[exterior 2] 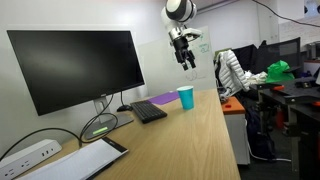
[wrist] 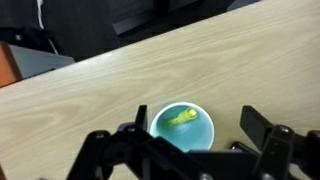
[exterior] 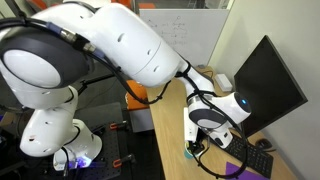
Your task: Pick the marker from the cup and put it on the table
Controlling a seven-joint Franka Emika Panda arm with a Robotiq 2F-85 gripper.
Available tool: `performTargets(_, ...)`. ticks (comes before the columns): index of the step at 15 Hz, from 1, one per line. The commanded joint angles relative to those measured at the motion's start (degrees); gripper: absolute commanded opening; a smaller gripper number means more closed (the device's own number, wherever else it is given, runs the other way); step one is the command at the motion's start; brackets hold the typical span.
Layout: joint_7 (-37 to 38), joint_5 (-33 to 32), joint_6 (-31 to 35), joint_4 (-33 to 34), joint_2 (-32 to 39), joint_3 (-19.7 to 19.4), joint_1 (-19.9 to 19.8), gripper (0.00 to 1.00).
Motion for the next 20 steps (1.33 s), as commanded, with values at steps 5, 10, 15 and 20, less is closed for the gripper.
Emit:
performTargets(5, 1.6, 0.6, 7.2, 1.9, 7.4, 1.1, -0.2, 0.53)
performTargets(10, 2.9, 1.1, 7.9, 5.0, 10.4, 1.3, -0.5, 0.57)
performTargets(15, 4.4, 1.1, 7.2, 9.2, 14.8, 1.4, -0.5, 0.5)
performTargets(20, 5.2, 1.9, 6.9, 13.0, 18.6, 1.7, -1.0, 0.54)
